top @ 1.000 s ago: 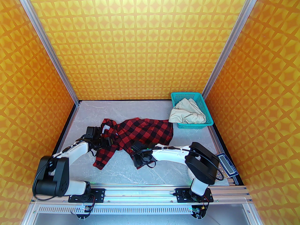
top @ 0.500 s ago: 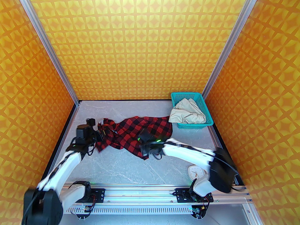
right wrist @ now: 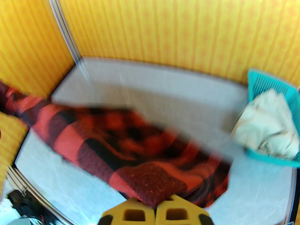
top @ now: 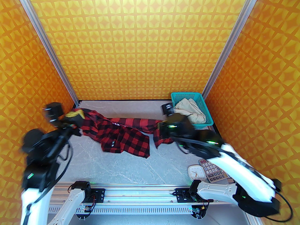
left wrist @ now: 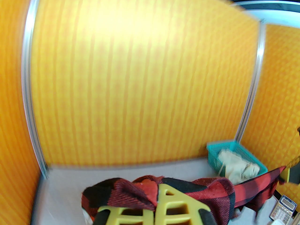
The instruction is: Fold and stack the mixed laundry pile
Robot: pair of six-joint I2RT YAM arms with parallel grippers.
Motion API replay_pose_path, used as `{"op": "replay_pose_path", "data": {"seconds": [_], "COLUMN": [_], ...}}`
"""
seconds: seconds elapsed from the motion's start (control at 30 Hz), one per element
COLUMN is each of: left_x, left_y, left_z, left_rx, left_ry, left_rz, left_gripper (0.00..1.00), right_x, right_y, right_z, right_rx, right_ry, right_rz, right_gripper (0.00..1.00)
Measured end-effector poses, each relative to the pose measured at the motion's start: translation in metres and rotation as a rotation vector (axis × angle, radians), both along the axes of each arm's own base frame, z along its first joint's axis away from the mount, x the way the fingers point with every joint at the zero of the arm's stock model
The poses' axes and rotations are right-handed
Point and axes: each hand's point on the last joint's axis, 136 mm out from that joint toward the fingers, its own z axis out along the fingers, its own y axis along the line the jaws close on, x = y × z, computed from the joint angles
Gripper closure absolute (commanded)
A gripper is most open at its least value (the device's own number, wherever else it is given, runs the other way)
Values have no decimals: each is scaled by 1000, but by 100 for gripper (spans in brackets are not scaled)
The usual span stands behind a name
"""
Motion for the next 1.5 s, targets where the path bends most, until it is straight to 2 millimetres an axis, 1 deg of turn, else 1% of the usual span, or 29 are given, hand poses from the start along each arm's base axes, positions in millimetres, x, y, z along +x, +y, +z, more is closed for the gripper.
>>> {"op": "replay_pose_path", "data": {"seconds": [0.1, 0.17, 0.23, 0.3, 0.33, 0.4, 0.47, 0.5, 0.57, 0.6, 0.63, 0.67, 0.7, 0.73, 0.77, 0.8, 0.83, 0.9, 0.97, 1.03, 1.07, 1.13, 1.23, 1.3, 1.37, 1.4, 1.43, 1.47, 1.5], "left_x": [-18, -14, 8, 47, 75, 135, 201, 230, 292, 315, 332, 348, 362, 371, 379, 385, 388, 390, 384, 364, 351, 316, 261, 224, 195, 181, 170, 158, 146], "left_y": [1, 0, -1, -2, -3, -4, -1, 0, 5, 8, 10, 13, 15, 17, 18, 20, 21, 23, 23, 23, 23, 22, 23, 25, 28, 30, 31, 33, 34], "left_z": [39, 59, 64, 53, 41, 8, -38, -63, -134, -170, -200, -230, -260, -281, -302, -319, -332, -343, -341, -334, -329, -317, -303, -305, -321, -332, -344, -358, -374], "left_rx": [33, 48, 59, 74, 81, 92, 97, 97, 88, 83, 78, 74, 66, 60, 51, 40, 34, 23, 12, 3, -4, -20, -43, -53, -59, -61, -66, -70, -74], "left_ry": [-48, -55, -27, 39, 93, 210, 332, 391, 527, 591, 639, 683, 723, 747, 775, 798, 815, 832, 825, 825, 825, 826, 820, 834, 877, 911, 945, 987, 1034], "left_rz": [5, 7, 7, 7, 7, 9, 12, 13, 15, 17, 19, 21, 21, 22, 24, 27, 29, 33, 35, 39, 42, 53, 79, 105, 138, 153, 166, 181, 194], "left_gripper": [100, 100, 100, 100, 100, 100, 100, 100, 100, 100, 93, 70, 60, 54, 47, 45, 43, 38, 37, 35, 33, 32, 29, 24, 20, 18, 17, 16, 15], "right_x": [-3, 3, 18, 40, 58, 93, 134, 150, 188, 205, 220, 235, 250, 263, 277, 293, 304, 322, 328, 321, 311, 281, 217, 168, 130, 107, 95, 74, 60], "right_y": [-7, -5, 3, 12, 16, 24, 28, 29, 30, 29, 28, 26, 23, 21, 18, 16, 14, 10, 6, 2, 0, -6, -19, -30, -40, -46, -50, -57, -60], "right_z": [26, 39, 40, 29, 17, -15, -54, -72, -116, -137, -157, -177, -199, -215, -231, -245, -252, -262, -262, -257, -257, -260, -268, -278, -289, -299, -305, -317, -326], "right_rx": [-8, -32, -66, -110, -135, -176, -208, -221, -245, -253, -257, -261, -268, -268, -278, -287, -290, -298, -299, -295, -292, -275, -230, -197, -176, -164, -158, -156, -147], "right_ry": [-43, -63, -64, -43, -16, 50, 120, 149, 210, 236, 258, 282, 308, 326, 343, 351, 353, 356, 357, 361, 375, 416, 490, 542, 587, 621, 642, 685, 719], "right_rz": [5, -4, -18, -41, -59, -87, -123, -136, -169, -184, -195, -206, -217, -227, -238, -245, -251, -262, -269, -271, -266, -260, -248, -249, -256, -261, -265, -271, -277], "right_gripper": [100, 100, 100, 100, 100, 100, 100, 100, 100, 100, 100, 96, 83, 66, 54, 48, 44, 41, 38, 37, 36, 35, 34, 33, 30, 29, 28, 27, 27]}}
